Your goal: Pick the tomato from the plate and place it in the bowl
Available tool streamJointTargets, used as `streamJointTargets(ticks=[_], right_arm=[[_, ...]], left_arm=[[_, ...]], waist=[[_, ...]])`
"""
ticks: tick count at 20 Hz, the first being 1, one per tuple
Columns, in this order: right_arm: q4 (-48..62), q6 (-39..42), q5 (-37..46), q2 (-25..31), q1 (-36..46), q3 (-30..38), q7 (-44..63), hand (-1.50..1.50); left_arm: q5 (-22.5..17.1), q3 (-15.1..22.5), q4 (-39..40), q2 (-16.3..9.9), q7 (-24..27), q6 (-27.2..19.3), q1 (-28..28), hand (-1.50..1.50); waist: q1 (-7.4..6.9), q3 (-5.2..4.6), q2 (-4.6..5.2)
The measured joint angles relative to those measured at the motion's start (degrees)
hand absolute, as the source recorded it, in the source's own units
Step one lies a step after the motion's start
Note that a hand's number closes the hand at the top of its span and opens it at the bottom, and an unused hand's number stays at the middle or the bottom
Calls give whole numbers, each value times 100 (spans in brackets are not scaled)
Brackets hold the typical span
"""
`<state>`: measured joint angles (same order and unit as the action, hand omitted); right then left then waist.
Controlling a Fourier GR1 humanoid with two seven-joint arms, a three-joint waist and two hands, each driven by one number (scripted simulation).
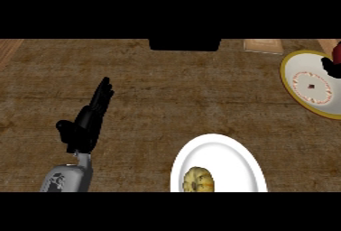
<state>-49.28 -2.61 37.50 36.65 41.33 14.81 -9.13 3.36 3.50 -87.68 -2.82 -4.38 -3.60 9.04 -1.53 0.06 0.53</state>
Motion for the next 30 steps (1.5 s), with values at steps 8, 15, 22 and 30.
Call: streamJointTargets(ticks=[8,15,22,30], right_arm=[[2089,173,-66,249,441,302,-927,-150],[3013,808,-377,313,615,571,-1911,-150],[3227,1004,-1031,533,877,1217,-2512,-150],[3649,1768,-1645,1121,957,1787,-2395,-150]], left_arm=[[35,55,9,75,-24,-14,107,0],[-19,-37,-51,-8,-85,44,134,0],[-43,-78,25,-22,11,86,58,0],[8,-38,26,35,112,59,-41,0]], waist=[[-78,9,37],[-101,14,46],[-33,10,22],[-8,7,12]])
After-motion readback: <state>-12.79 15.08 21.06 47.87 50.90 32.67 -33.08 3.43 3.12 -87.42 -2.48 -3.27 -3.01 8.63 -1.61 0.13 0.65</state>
